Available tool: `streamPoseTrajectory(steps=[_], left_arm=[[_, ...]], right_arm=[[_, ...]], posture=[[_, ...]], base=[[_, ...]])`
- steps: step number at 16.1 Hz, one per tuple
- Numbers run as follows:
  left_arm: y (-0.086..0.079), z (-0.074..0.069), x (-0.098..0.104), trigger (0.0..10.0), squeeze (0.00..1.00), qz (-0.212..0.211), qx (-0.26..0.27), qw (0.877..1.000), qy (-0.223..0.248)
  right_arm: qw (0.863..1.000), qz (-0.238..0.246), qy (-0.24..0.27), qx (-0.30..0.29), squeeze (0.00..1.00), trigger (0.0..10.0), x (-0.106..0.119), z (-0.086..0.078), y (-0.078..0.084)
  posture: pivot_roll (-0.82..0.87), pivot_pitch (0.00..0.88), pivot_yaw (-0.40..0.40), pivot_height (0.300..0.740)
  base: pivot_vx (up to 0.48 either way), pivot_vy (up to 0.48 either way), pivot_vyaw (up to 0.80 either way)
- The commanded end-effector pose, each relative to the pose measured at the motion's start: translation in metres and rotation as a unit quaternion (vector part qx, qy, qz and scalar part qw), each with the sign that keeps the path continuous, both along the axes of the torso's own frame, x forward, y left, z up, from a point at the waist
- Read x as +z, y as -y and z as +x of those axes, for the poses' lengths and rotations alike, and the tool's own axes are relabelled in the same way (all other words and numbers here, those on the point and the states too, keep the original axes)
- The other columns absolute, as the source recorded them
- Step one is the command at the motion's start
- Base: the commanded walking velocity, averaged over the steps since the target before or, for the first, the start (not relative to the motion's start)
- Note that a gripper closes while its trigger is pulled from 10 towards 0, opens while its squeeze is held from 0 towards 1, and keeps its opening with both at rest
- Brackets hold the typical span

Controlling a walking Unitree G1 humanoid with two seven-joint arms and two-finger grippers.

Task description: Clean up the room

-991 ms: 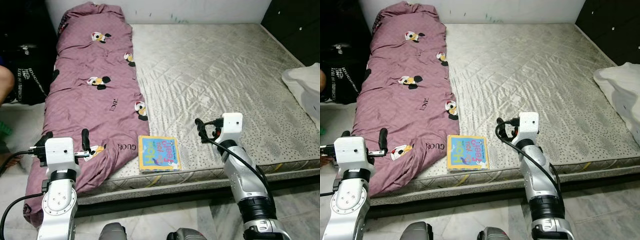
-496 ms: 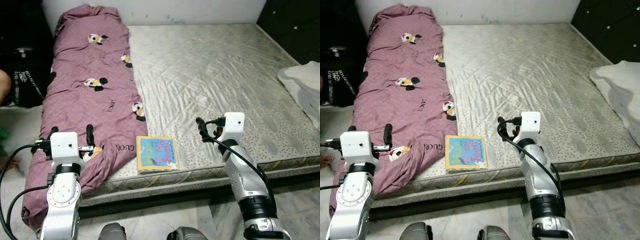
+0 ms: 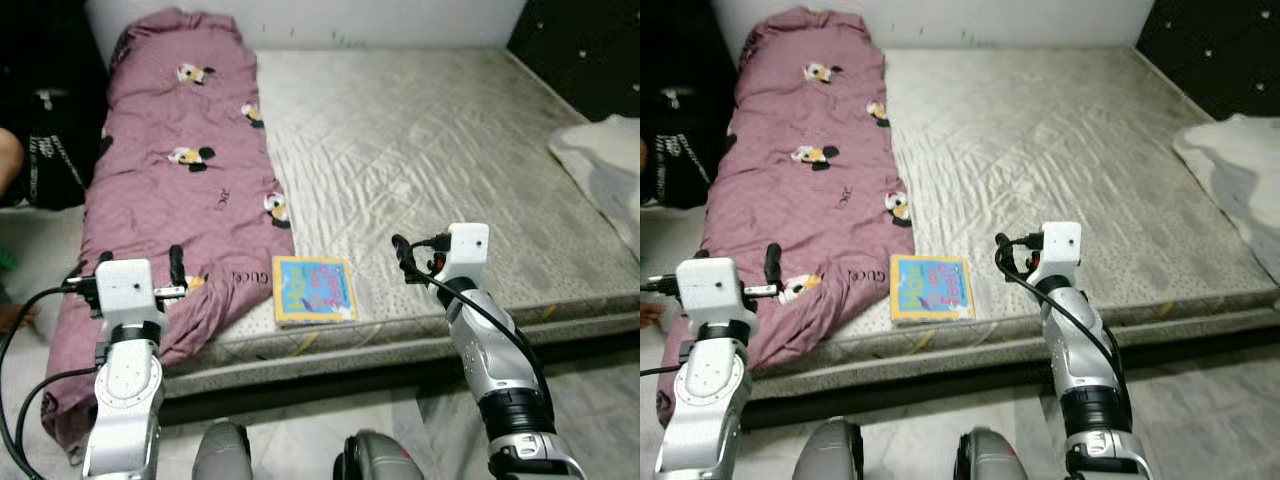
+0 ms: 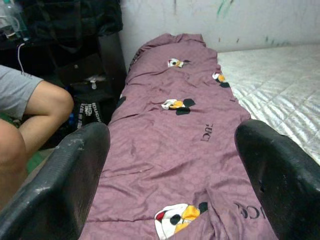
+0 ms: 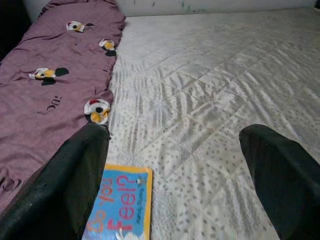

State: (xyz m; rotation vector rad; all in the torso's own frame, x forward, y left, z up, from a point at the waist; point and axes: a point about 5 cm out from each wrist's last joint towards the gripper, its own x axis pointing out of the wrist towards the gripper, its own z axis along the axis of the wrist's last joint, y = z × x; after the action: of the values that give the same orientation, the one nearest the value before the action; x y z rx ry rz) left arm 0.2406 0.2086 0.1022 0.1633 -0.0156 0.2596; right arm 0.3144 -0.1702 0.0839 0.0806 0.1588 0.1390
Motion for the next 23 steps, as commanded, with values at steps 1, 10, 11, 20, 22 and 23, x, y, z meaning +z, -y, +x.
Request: streamPoseTrajectory(steps=[1, 10, 11, 20, 22, 23], left_arm=[[-0.0003, 0.0012, -0.0001, 10.0, 0.00, 0.001, 0.000, 1.000, 0.001], [0.0032, -0.0007, -0.0010, 10.0, 0.00, -0.011, -0.004, 1.000, 0.002], [0.0034, -0.0008, -0.0011, 10.0, 0.00, -0.011, -0.005, 1.000, 0.002], [0.0066, -0.0015, -0.0022, 10.0, 0.00, -0.017, -0.009, 1.000, -0.001], [0.0071, -0.0018, -0.0028, 10.0, 0.00, -0.017, -0.010, 1.000, -0.002], [0.0073, -0.0018, -0.0031, 10.0, 0.00, -0.017, -0.010, 1.000, -0.003]], right_arm=[[1.000, -0.003, 0.000, 0.001, 0.00, 10.0, 0.0015, 0.0024, 0.0021], [1.000, -0.005, -0.005, 0.009, 0.00, 10.0, 0.0007, 0.0030, 0.0016], [1.000, -0.005, -0.005, 0.009, 0.00, 10.0, 0.0007, 0.0030, 0.0016], [1.000, -0.007, -0.008, 0.010, 0.00, 10.0, 0.0007, 0.0018, 0.0036], [1.000, -0.008, -0.009, 0.012, 0.00, 10.0, 0.0003, 0.0018, 0.0036], [1.000, -0.008, -0.009, 0.013, 0.00, 10.0, 0.0000, 0.0019, 0.0034]], posture=[[-0.01, 0.055, -0.039, 0.670], [-0.02, 0.082, -0.044, 0.670], [-0.02, 0.082, -0.044, 0.670], [-0.03, 0.090, -0.045, 0.670], [-0.02, 0.090, -0.047, 0.670], [-0.02, 0.089, -0.049, 0.670]], base=[[0.000, 0.000, 0.00], [0.236, 0.000, 0.00], [0.292, 0.000, 0.00], [0.325, 0.000, 0.00], [0.298, 0.000, 0.00], [0.300, 0.000, 0.00]])
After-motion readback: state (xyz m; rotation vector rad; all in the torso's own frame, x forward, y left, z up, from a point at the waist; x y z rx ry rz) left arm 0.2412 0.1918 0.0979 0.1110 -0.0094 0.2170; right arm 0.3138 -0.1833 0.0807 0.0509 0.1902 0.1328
